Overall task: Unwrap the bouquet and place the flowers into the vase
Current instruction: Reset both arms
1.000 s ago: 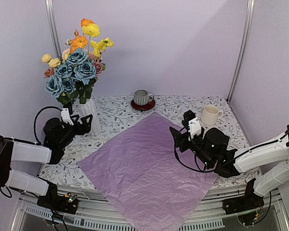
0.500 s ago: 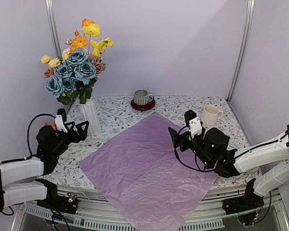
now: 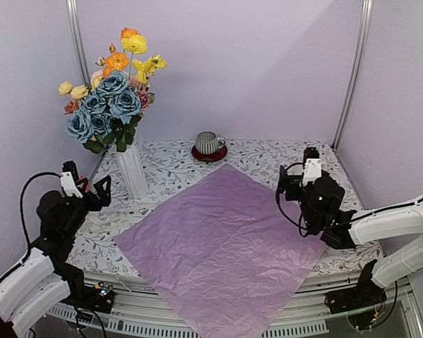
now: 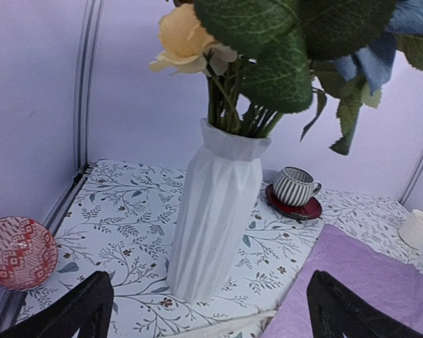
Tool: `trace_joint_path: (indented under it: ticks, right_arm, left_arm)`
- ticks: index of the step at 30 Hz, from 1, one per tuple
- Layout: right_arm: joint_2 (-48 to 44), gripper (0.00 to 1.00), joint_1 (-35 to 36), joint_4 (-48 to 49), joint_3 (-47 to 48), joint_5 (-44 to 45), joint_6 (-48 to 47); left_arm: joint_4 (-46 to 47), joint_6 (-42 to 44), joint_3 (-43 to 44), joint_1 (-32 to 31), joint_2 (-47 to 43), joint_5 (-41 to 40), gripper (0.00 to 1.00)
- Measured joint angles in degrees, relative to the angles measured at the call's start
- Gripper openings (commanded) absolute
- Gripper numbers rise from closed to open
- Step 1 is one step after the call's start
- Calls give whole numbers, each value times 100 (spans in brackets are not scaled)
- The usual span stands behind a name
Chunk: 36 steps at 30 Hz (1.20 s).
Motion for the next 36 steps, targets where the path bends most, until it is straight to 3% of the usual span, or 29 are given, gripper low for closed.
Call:
trace_joint_path:
  ticks: [5, 8, 11, 17, 21, 26, 28, 30, 36]
  right_arm:
    - [-807, 100, -901, -374, -363, 297, 520]
    - [-1462, 99, -1749, -396, -772, 11, 651]
    - [-1779, 100, -2225, -188, -1161, -584, 210]
    - [-1777, 97, -2452, -195, -1300, -1615, -667]
    - [-1438, 97, -3344, -15, -1305, -2514, -920]
    - [-304, 93, -4054, 894, -1530, -2997, -905]
    - [142, 93, -4177, 1325, -1657, -3075, -896]
    - [448, 100, -4341, 1707, -1696, -3239, -828]
    - [994, 99, -4959, 2317, -1609, -3832, -435]
  left_arm:
    - [136, 249, -195, 175, -26, -365, 98]
    - [426, 597, -313, 199, 140, -654, 98]
    - [1036, 857, -533, 258, 428, -859, 98]
    - [2378, 1287, -986, 337, 1698, -1093, 98]
    - [3104, 1357, -960, 798, 2553, -927, 98]
    - [3620, 1287, -492, 1523, 3593, -313, 98]
    - [3781, 1270, -254, 1600, 3904, -105, 98]
    - [3974, 1263, -151, 1626, 4072, 15, 98]
    - [4260, 1252, -17, 1742, 4385, 339, 98]
